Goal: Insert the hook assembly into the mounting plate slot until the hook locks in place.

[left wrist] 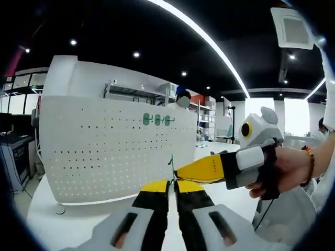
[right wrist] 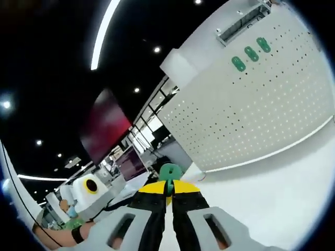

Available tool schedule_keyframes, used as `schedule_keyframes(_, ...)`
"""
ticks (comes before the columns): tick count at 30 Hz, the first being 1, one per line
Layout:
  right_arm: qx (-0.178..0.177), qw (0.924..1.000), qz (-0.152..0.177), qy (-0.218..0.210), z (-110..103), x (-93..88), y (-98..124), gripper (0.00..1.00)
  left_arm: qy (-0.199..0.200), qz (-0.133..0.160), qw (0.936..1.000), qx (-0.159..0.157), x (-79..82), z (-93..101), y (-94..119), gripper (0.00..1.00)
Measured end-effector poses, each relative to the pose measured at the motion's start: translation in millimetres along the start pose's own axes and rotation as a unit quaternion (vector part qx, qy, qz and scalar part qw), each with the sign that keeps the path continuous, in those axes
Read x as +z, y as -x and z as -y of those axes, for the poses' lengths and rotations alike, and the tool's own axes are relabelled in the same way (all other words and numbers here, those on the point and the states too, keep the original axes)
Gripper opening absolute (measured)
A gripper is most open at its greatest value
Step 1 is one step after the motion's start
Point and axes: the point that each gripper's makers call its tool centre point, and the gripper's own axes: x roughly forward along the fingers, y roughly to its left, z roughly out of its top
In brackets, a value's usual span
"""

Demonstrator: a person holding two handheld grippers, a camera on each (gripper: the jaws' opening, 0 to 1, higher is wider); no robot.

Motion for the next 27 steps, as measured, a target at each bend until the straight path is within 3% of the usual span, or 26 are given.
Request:
schedule_keyframes(5, -0.022, 0.9988, 0.011, 0.043, 6.2, 8.2, 0.2, 0.01, 0.007, -0.003, 0.9999, 0.010, -0.3, -4.1, 2.3, 0.14)
schedule_keyframes(10, -0.036, 0.9958, 0.016, 0.082, 12.0, 14.3, 0.6, 0.01, 0.015, -0.008, 0.9998, 0.014, -3.3, -5.3, 8.7, 0.15)
schedule_keyframes(21, -0.060, 0.9917, 0.039, 0.107, 22.3, 39.6, -2.7, 0.01, 0.009, -0.011, 0.9998, 0.016, 3.1, 3.6, 23.9, 0.19)
schedule_keyframes(27, -0.099, 0.9797, 0.050, 0.167, 34.1, 61.0, -7.6, 0.01, 0.006, -0.012, 0.9997, 0.022, 2.2, 3.7, 33.8, 0.25)
